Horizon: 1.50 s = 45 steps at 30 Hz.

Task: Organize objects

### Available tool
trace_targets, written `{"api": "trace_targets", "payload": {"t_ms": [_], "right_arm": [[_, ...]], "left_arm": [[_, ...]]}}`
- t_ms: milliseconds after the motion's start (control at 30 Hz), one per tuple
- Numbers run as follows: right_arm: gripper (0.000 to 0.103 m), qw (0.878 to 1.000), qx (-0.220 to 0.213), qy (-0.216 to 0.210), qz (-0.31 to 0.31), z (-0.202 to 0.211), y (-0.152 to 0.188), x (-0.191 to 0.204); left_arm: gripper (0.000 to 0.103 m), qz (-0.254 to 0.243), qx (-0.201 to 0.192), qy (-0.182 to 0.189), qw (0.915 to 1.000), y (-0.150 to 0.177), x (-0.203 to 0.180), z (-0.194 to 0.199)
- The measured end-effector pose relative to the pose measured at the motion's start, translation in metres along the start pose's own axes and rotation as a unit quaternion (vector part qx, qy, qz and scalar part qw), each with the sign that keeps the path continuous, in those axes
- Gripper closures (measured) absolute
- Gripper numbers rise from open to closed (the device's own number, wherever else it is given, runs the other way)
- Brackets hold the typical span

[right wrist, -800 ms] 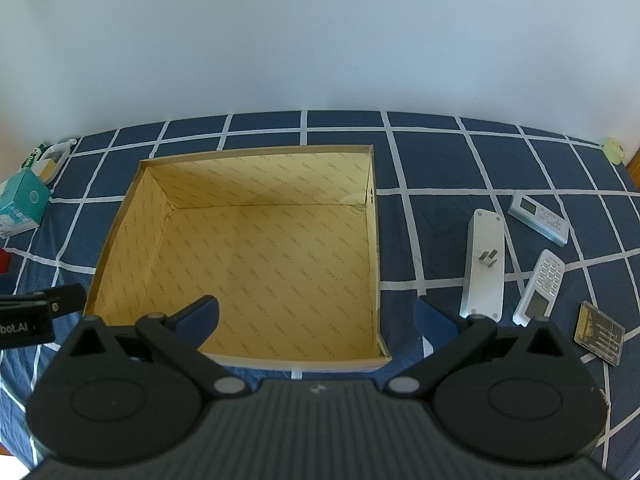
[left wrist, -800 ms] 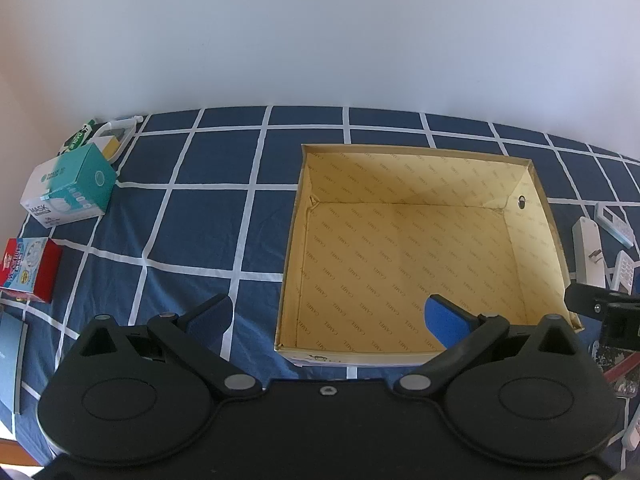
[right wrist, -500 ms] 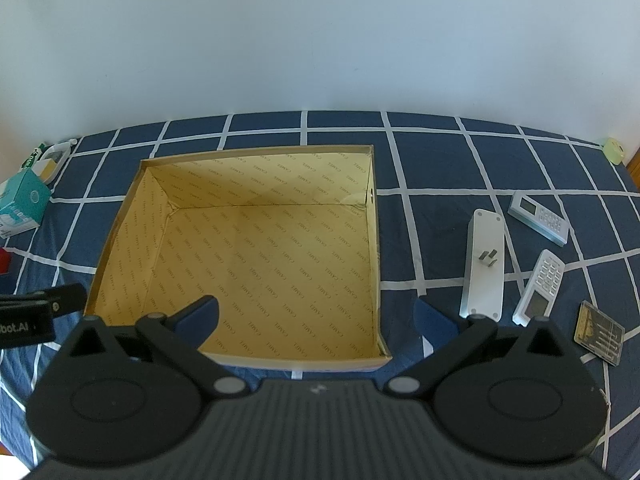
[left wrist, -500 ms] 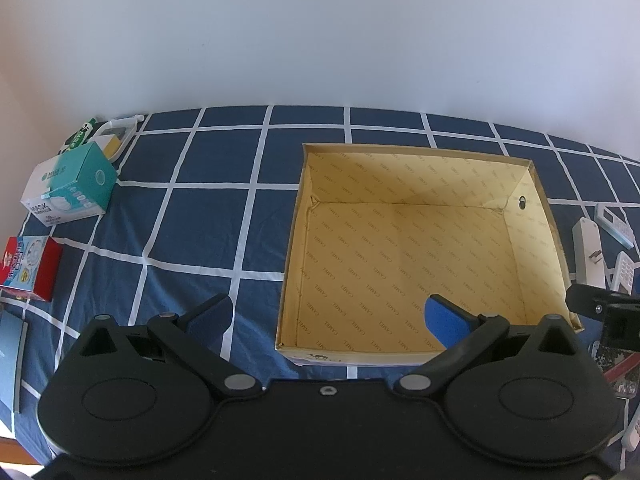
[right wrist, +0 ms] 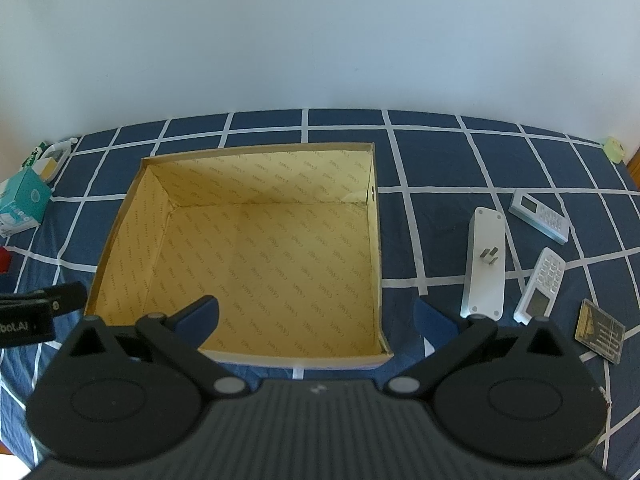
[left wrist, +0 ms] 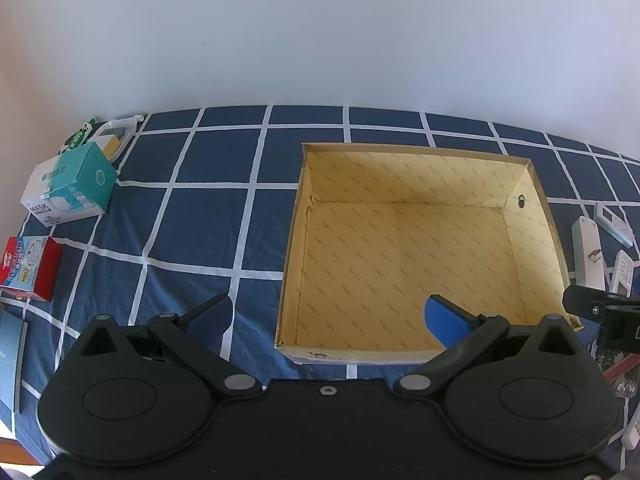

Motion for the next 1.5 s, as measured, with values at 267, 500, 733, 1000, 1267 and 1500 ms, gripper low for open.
{"api": "trace_targets", "payload": {"t_ms": [267, 500, 733, 1000, 1267, 1500], "right_arm": [[0.0, 1.0, -0.006, -0.001, -0.002, 0.003, -0.001, -0.001], [0.0, 1.0, -0.008, -0.001, -0.002, 0.005, 0.0, -0.001], [0.0, 1.0, -0.008, -0.001, -0.003, 0.006, -0.001, -0.001], [0.0, 1.0, -0.009, -0.001, -0.003, 0.007, 0.0, -0.001], [0.0, 1.0, -0.013, -0.001, -0.007, 0.01, 0.001, 0.0], [0.0, 1.0, -0.016, -0.002, -0.009, 0.013, 0.0, 0.001]], "left_arm": [[0.0, 0.001, -0.003, -0.001, 1.0, 0.001, -0.001, 0.002], [0.0, 0.002, -0.004, -0.002, 1.0, 0.0, -0.002, 0.003], [0.0, 0.002, -0.005, 0.0, 1.0, 0.0, 0.001, 0.005], [0.0, 0.003, -0.007, -0.002, 1.0, 0.002, 0.001, 0.007], [0.0, 0.002, -0.01, -0.004, 0.9999, 0.002, 0.0, 0.01], [0.0, 0.002, -0.012, -0.006, 0.9999, 0.003, -0.001, 0.014]]}}
Point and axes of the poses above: each gripper's, at about its wrist camera, not at the fingertips, and z roughly against the way its jaws point, x to its left, y to its underside, the point moved 7 cm from there along -z, roughly the way its jaws point, and after that the axes turned 13 degrees about -z, right-handed, at the moved point
